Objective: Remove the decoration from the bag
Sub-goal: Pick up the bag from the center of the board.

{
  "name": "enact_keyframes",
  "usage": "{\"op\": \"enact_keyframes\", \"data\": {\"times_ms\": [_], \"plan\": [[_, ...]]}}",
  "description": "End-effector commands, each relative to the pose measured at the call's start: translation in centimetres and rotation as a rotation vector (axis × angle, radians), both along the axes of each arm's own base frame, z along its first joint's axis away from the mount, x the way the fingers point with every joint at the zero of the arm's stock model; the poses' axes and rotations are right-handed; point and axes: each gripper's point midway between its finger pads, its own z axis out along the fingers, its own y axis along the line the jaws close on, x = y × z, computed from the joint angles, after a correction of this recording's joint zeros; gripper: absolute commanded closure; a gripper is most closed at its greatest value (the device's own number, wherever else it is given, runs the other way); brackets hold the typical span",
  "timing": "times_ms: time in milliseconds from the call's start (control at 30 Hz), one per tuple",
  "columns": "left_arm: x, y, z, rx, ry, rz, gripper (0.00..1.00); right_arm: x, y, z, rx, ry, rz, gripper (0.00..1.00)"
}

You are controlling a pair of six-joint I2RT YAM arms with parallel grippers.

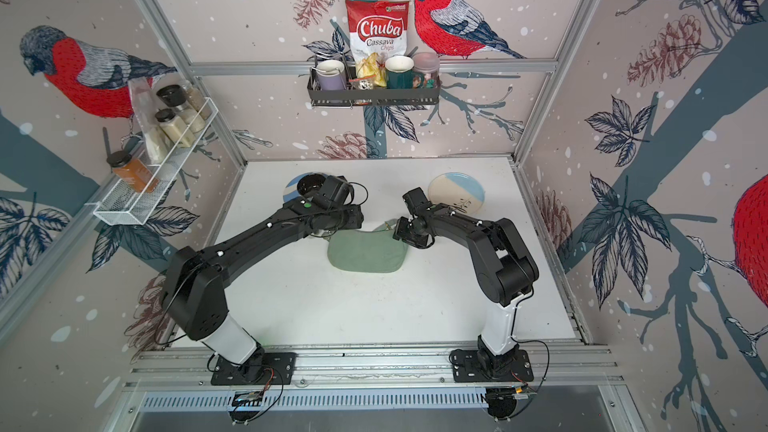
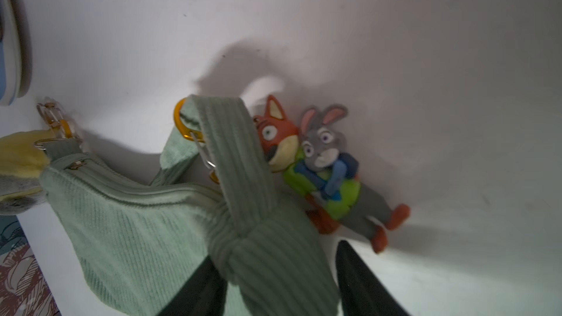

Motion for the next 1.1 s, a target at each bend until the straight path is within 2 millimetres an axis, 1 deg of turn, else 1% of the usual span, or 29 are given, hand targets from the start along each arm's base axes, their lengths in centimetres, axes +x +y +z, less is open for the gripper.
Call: {"op": "enact_keyframes", "data": {"times_ms": [0,67,133,200,300,367,400,467,533,633,667,733,800,833,867,933,1000,1033,1067], "plan": [[0.2,-0.4,-1.0,-0.027,0.106,-0.102,0.46,0.7,1.4,0.8,-0.018,-0.087,0.103,0.71],[1.1,-1.3,-1.4,-0.138,0.174,-0.117,0.48,0.0,1.2,1.1,-0.117,-0.153,0.18,0.8],[1.8,-2.3,-1.4,-0.248,0.223,-0.118,0.47,-0.8,1.3,2.0,-0.207,-0.244,0.246,0.87],[2.1,-3.6,-1.1,-0.308,0.243,-0.138,0.42,-1.6,1.6,2.6,-0.273,-0.361,0.313,0.91],[1.9,-5.0,-1.0,-0.379,0.286,-0.162,0.33,-2.4,2.4,3.9,-0.321,-0.565,0.378,0.95],[1.6,-5.2,-1.7,-0.4,0.33,-0.158,0.28,-2.9,2.9,4.5,-0.331,-0.669,0.412,0.97],[1.5,-5.1,-2.2,-0.403,0.352,-0.151,0.27,-2.9,2.8,4.5,-0.337,-0.695,0.416,0.97],[1.1,-5.0,-3.8,-0.402,0.402,-0.126,0.27,-3.2,2.9,4.1,-0.32,-0.672,0.423,0.97],[0.9,-4.7,-5.3,-0.376,0.426,-0.103,0.27,-4.3,3.7,3.5,-0.253,-0.607,0.434,0.94],[1.3,-4.1,-6.9,-0.331,0.422,-0.059,0.28,-7.2,4.9,2.1,-0.134,-0.479,0.433,0.85],[1.4,-3.8,-7.3,-0.303,0.414,-0.053,0.29,-8.3,5.0,1.7,-0.112,-0.425,0.43,0.8],[1.3,-3.4,-7.9,-0.245,0.392,-0.061,0.31,-10.0,4.4,1.3,-0.086,-0.335,0.422,0.66],[1.0,-3.1,-8.3,-0.193,0.367,-0.085,0.32,-10.6,2.9,2.2,-0.046,-0.307,0.389,0.53],[0.9,-2.7,-8.6,-0.156,0.346,-0.099,0.32,-10.5,1.7,3.1,-0.023,-0.31,0.356,0.45],[0.9,-2.3,-8.8,-0.131,0.335,-0.101,0.33,-10.0,0.6,3.9,-0.007,-0.322,0.316,0.4],[0.9,-2.2,-8.9,-0.104,0.319,-0.111,0.34,-8.1,-1.7,5.6,0.023,-0.349,0.209,0.36],[0.6,-2.5,-9.1,-0.073,0.307,-0.129,0.35,-5.3,-4.1,6.4,0.021,-0.364,0.093,0.38],[0.2,-2.8,-9.2,-0.054,0.304,-0.147,0.35,-4.1,-5.1,6.6,-0.003,-0.363,0.053,0.41],[-0.3,-3.2,-9.3,-0.035,0.303,-0.171,0.35,-3.2,-5.7,6.4,-0.048,-0.341,0.051,0.46]]}}
